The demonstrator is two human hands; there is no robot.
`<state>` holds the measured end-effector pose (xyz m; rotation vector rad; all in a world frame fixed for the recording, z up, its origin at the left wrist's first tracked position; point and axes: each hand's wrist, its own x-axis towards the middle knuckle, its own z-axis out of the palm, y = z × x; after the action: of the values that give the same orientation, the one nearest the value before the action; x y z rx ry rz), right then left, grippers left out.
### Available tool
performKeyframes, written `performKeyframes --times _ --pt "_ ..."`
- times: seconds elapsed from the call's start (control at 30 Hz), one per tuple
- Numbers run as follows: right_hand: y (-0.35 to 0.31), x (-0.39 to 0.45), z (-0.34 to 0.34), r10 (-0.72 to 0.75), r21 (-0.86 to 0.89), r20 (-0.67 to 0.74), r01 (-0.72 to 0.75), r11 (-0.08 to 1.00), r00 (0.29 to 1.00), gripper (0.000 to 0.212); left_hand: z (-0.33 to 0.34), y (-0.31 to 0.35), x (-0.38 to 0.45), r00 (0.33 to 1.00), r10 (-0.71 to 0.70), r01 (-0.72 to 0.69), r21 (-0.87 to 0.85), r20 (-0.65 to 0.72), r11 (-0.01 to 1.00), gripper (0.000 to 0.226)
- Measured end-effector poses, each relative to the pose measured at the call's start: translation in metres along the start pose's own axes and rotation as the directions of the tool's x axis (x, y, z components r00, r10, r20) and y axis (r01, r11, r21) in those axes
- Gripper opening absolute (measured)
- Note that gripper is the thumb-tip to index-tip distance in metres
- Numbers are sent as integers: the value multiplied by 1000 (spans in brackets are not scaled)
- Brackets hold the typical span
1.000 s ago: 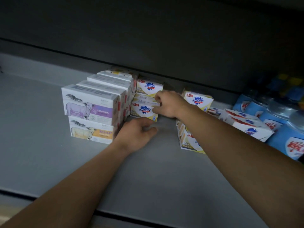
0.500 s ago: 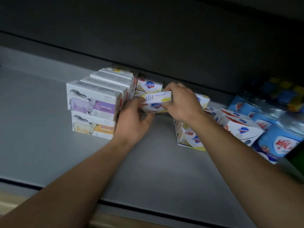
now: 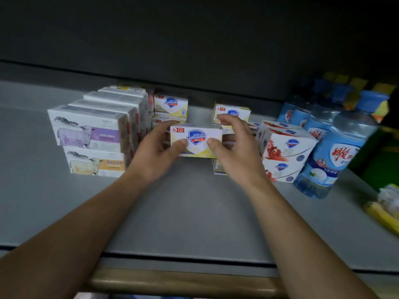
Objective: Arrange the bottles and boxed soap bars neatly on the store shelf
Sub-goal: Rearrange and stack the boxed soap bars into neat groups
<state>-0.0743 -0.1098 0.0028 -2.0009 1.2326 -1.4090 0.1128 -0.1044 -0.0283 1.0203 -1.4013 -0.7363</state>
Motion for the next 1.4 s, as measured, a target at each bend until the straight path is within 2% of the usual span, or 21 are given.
performKeyframes --times 0.07,0.13,0.23,0.33,0.4,0.5,0.57,0.73,0.83,0.9,0.97,1.0,1.1,1.17,1.3,1.4 --pt "2 0 -3 -53 7 66 53 999 996 66 -1 1 0 999 -9 8 -36 -40 999 30" --pt "4 -1 -8 -127 -15 166 131 991 978 77 -2 2 1 996 -27 21 -73 -86 997 26" --pt "6 -5 -10 -167 -36 290 185 982 942 79 -4 2 1 988 -92 72 -160 -124 984 28" --pt "4 -3 -12 -188 -5 251 196 981 950 69 -2 4 0 991 -111 89 -246 -78 965 20" --pt "2 -2 -13 -178 25 202 177 984 963 62 -3 8 -1 994 -110 98 -304 -23 948 22" --pt "0 -3 -14 -83 80 107 75 994 991 42 -6 15 0 994 -79 103 -394 75 913 33" --pt "-3 -2 -15 28 115 60 -35 993 998 34 -7 17 0 995 -57 86 -414 83 906 27" --pt "-10 -3 -22 248 86 52 -251 964 967 59 2 19 -8 996 -87 85 -141 -12 986 45" --pt "-14 -4 -23 306 -4 95 -307 952 947 74 4 26 -10 992 -123 118 -96 -41 988 62" --pt "-14 -3 -22 329 -29 108 -328 944 938 77 4 28 -10 990 -136 131 -82 -47 988 64" --pt "-13 -3 -21 340 24 111 -345 938 934 67 3 30 -11 987 -157 153 -114 -23 982 54" --pt "-12 -2 -20 342 90 115 -353 931 933 56 3 31 -11 985 -172 171 -155 4 973 44" --pt "-14 1 -19 328 387 163 -366 846 931 19 3 35 -11 971 -215 239 -337 106 911 17" --pt "-11 2 -18 282 434 189 -338 835 941 26 2 37 -11 960 -252 280 -400 122 873 20" --pt "-6 1 -17 182 332 134 -217 918 974 23 1 34 -13 962 -254 270 -411 94 871 27" --pt "-1 1 -20 152 270 110 -177 947 982 46 -4 33 -12 975 -204 222 -453 89 863 47"
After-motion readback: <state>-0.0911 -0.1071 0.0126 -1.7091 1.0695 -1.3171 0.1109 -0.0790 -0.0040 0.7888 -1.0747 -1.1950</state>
